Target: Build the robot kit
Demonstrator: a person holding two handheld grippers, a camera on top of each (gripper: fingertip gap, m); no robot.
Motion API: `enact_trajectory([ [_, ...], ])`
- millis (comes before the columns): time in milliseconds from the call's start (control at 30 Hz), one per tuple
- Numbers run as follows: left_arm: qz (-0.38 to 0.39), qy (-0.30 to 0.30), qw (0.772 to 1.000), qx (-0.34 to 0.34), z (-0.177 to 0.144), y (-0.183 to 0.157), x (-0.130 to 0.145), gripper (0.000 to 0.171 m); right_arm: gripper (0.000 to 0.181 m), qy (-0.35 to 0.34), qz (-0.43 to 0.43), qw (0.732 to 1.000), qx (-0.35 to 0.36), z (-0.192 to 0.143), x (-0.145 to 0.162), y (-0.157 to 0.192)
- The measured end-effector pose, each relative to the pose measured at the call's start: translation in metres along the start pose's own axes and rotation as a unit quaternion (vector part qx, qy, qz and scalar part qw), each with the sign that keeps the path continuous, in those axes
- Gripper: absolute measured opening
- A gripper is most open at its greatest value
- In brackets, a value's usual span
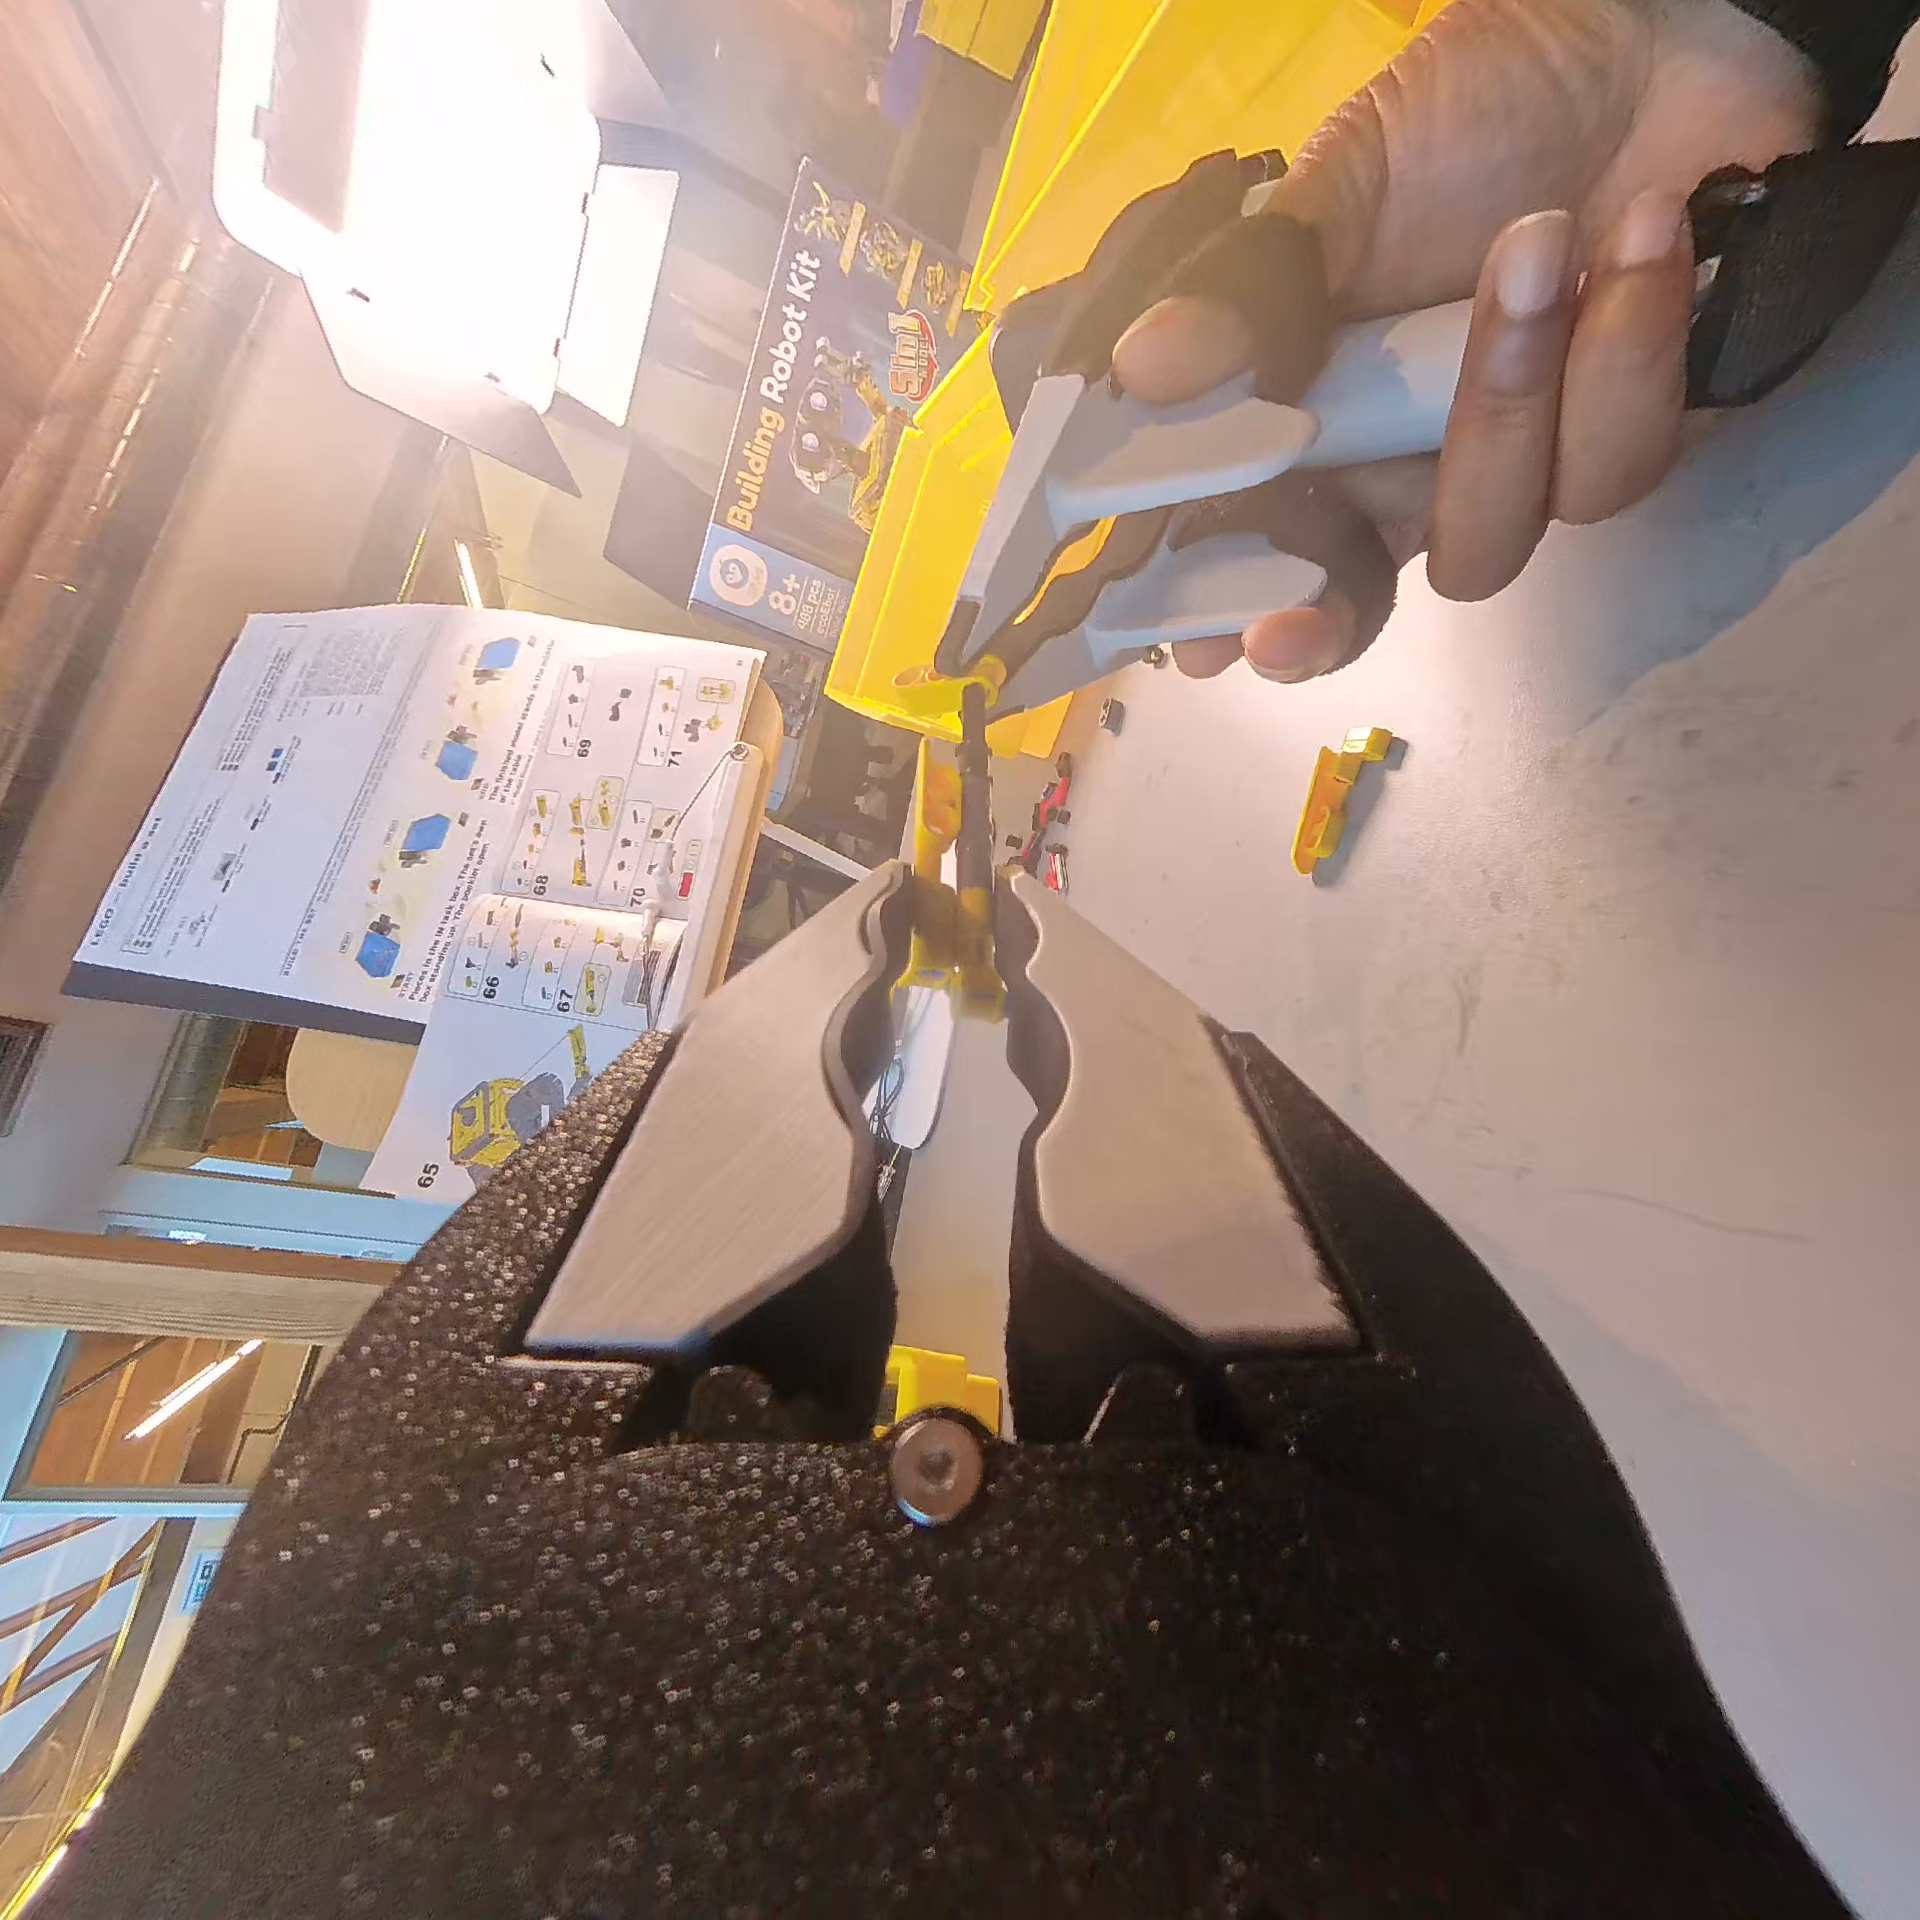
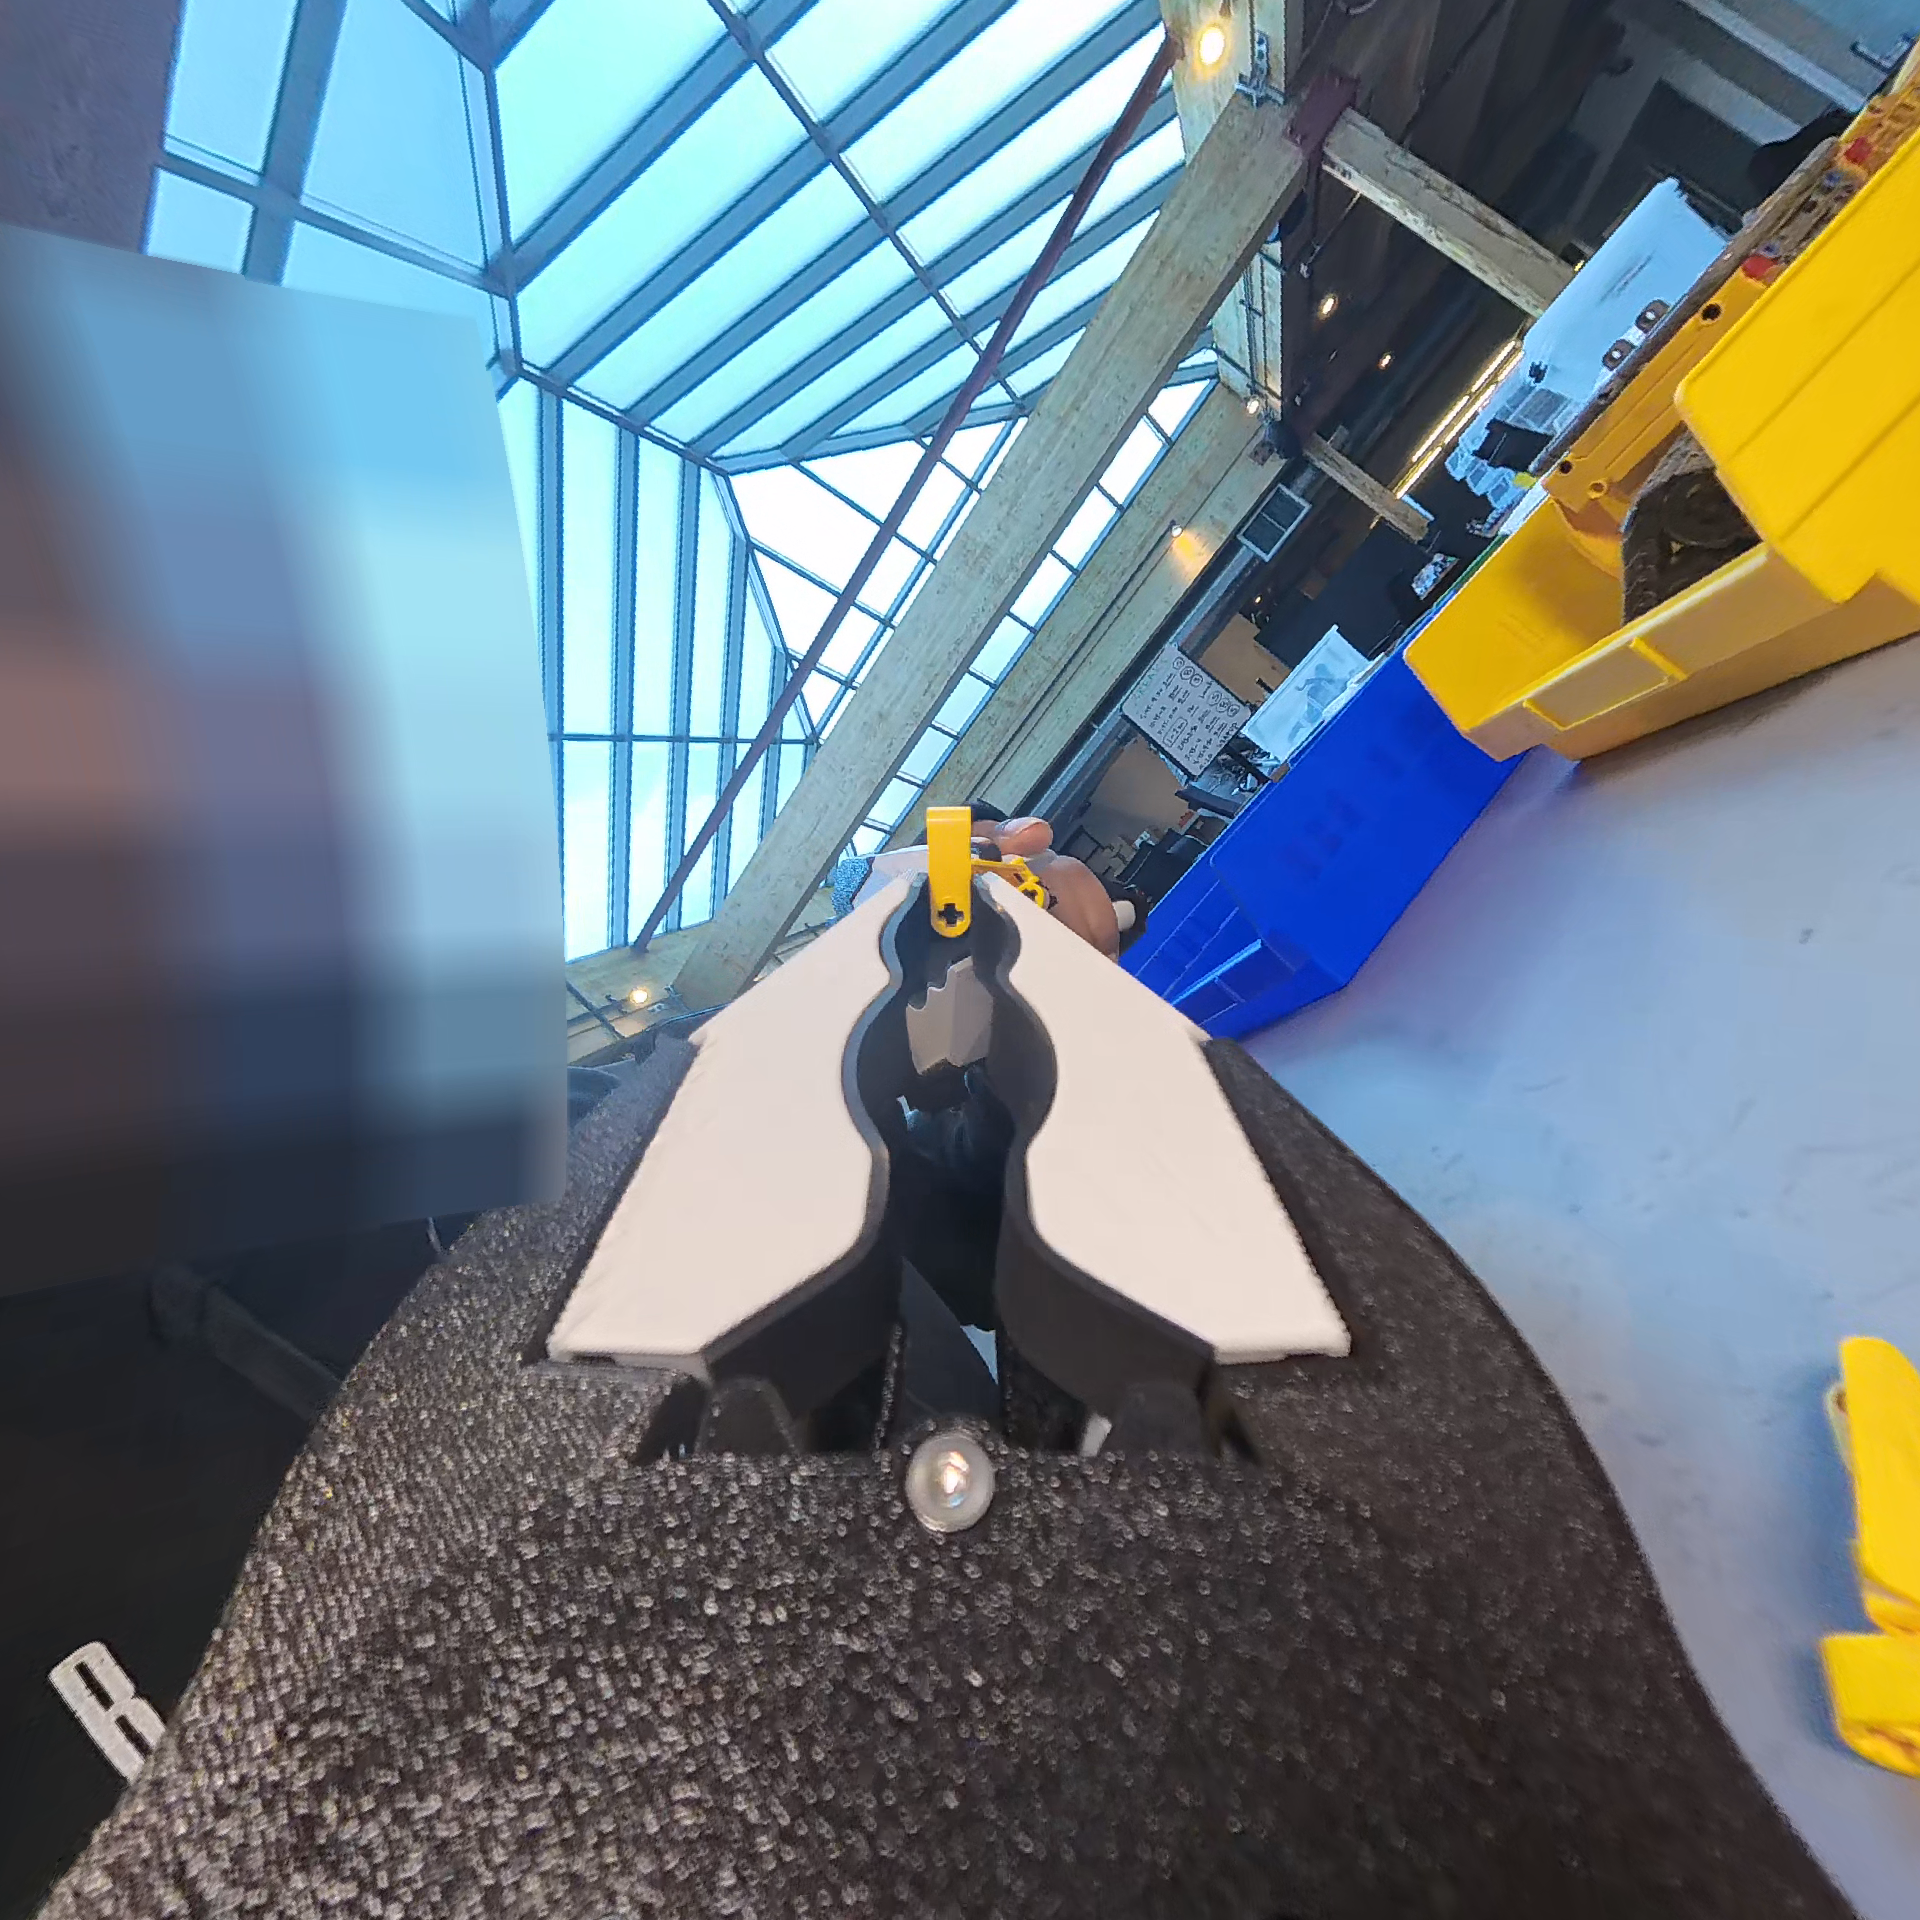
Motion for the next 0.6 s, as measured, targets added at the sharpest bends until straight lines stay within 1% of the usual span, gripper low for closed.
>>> enact_trajectory([
  [100, 0.001, 0.003, 1.000, 0.004, 0.000, -0.001, 0.001, 0.013, 0.007, 0.009, -0.016, 1.000, 0.009, 0.000, 0.000, 0.000],
  [200, -0.004, 0.005, 1.000, 0.010, -0.001, -0.001, 0.002, 0.013, 0.007, 0.026, -0.059, 0.998, 0.027, 0.001, 0.000, 0.001],
  [300, -0.025, 0.003, 0.999, 0.021, -0.002, -0.001, 0.002, 0.014, 0.007, 0.042, -0.103, 0.993, 0.035, 0.002, 0.000, 0.005],
  [433, -0.050, 0.002, 0.998, 0.039, -0.003, -0.001, 0.001, 0.013, 0.007, 0.057, -0.140, 0.988, 0.036, 0.003, 0.001, 0.009],
  [600, -0.085, 0.002, 0.995, 0.060, -0.005, -0.001, 0.002, 0.014, 0.007, 0.084, -0.201, 0.975, 0.051, 0.004, 0.002, 0.013],
])
Point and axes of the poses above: each gripper's, where its closed fingertips meet, z out along the fingers, x out of its underside, y = z × x across the jaws, the point moved 5 cm from there along -z, back along the fingers, and after that the axes turned 4 degrees about -x, right-handed, at the moved point
